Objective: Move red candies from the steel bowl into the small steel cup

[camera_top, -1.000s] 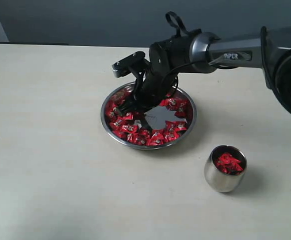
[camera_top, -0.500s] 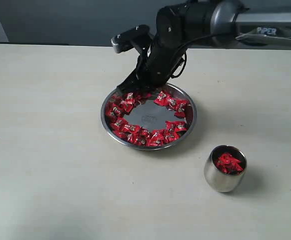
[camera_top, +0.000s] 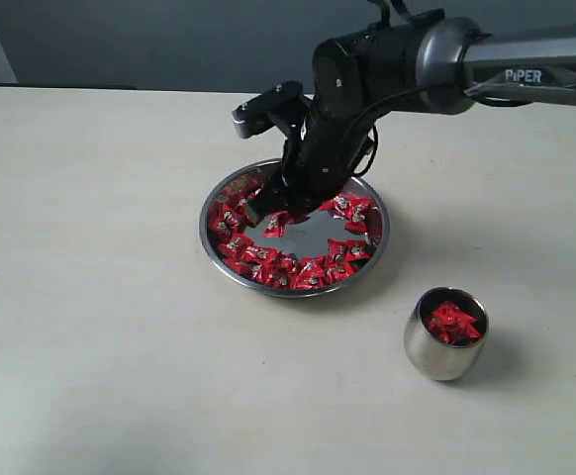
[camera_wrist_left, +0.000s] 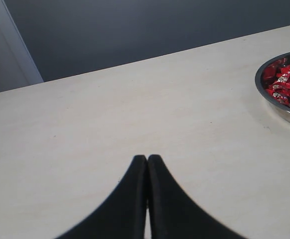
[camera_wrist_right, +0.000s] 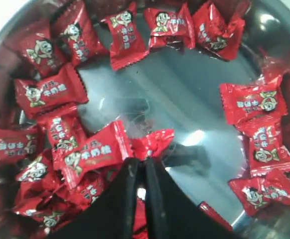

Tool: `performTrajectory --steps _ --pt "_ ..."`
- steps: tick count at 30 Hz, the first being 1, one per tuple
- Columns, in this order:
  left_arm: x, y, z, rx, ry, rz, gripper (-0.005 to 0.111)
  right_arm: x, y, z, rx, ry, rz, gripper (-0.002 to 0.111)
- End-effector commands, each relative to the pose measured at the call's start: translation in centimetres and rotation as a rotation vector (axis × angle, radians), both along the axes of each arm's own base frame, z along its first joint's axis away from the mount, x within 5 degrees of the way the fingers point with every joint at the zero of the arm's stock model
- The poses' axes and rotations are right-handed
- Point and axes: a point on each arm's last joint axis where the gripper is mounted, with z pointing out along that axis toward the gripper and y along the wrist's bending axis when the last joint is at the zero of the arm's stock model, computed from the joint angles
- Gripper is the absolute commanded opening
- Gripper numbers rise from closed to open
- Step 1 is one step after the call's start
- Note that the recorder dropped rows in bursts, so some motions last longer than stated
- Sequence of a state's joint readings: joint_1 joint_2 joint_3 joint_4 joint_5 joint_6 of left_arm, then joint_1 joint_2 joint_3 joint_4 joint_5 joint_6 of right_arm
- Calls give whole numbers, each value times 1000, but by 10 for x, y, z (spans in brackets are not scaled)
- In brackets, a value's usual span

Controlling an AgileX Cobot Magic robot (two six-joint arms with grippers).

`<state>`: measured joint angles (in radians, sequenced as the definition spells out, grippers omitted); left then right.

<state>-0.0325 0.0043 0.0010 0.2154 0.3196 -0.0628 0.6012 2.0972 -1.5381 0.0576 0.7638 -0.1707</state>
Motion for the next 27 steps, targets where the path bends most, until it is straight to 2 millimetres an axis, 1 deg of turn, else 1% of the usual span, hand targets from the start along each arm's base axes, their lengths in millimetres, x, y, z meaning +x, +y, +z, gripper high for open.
performTrajectory --steps 1,2,5,8,14,24,27 --pt "0 0 1 -3 -12 0 0 4 -3 0 -40 -45 43 27" --pt "0 0 1 -3 -12 0 0 4 -3 0 -40 -44 43 30" --pt "0 0 1 -3 -12 0 0 4 -3 -2 -41 -48 38 30" --pt "0 0 1 -3 -12 0 0 6 -2 -10 -46 -39 38 30" --pt "0 0 1 -3 -12 0 0 5 -2 -35 -87 31 38 30" --pt "0 0 1 -3 -12 0 0 5 -2 -42 -89 43 35 30" --pt "0 0 1 -3 -12 0 0 3 -3 -43 -100 61 36 28"
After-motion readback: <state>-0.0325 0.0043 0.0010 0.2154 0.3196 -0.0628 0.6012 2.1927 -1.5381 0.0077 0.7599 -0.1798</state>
